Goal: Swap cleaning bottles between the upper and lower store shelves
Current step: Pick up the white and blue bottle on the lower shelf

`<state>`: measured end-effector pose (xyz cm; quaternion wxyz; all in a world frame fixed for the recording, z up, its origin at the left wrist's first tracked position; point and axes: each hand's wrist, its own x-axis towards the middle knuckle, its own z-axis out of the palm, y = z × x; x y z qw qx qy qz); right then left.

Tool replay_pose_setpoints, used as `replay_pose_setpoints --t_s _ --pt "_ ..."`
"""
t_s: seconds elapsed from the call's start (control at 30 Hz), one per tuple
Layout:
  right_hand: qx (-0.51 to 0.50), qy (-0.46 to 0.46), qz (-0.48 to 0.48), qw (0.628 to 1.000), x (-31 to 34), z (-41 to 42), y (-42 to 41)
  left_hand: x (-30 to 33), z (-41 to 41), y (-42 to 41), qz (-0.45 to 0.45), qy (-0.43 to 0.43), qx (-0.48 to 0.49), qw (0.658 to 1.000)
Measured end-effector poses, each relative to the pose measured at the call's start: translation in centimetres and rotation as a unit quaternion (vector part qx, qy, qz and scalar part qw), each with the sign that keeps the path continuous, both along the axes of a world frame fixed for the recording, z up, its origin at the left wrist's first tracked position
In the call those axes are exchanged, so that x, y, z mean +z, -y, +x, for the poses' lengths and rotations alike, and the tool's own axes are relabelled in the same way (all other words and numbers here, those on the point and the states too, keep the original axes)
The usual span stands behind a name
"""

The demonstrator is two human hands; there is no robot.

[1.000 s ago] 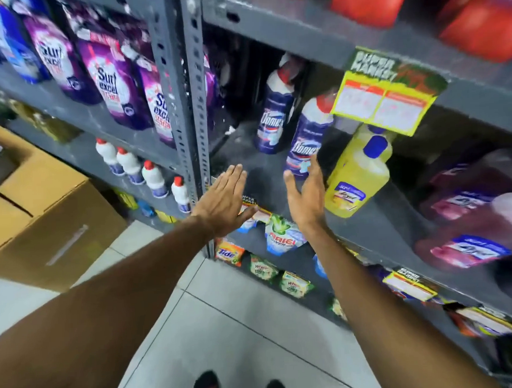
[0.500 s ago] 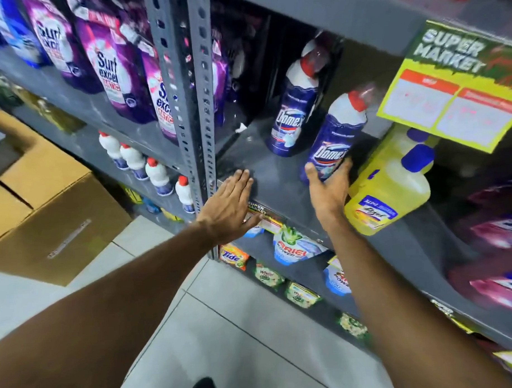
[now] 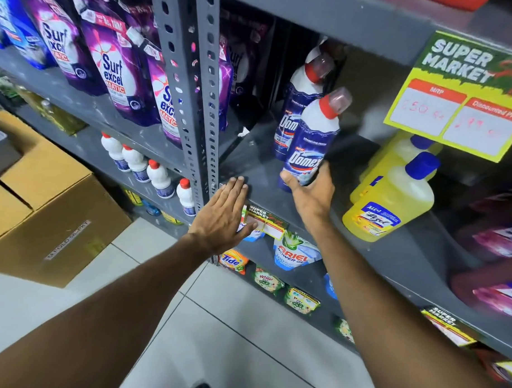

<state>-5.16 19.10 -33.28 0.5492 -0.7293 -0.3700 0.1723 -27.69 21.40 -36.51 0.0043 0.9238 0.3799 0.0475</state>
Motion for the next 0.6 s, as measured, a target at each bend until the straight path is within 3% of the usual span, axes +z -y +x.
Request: replay_pose_setpoints --t_s 0.3,0.6 --pt "-0.05 0.035 -0.004 0.998 -0.1 -4.8 -2.6 -0.3 -1.2 -0.5 0.004 -0.006 0.004 1.0" --pt "-0.024 0.025 0.004 0.999 -0.8 -5.4 -3.3 -0.4 -0.9 -0.5 0.006 -0.002 0.012 1.0"
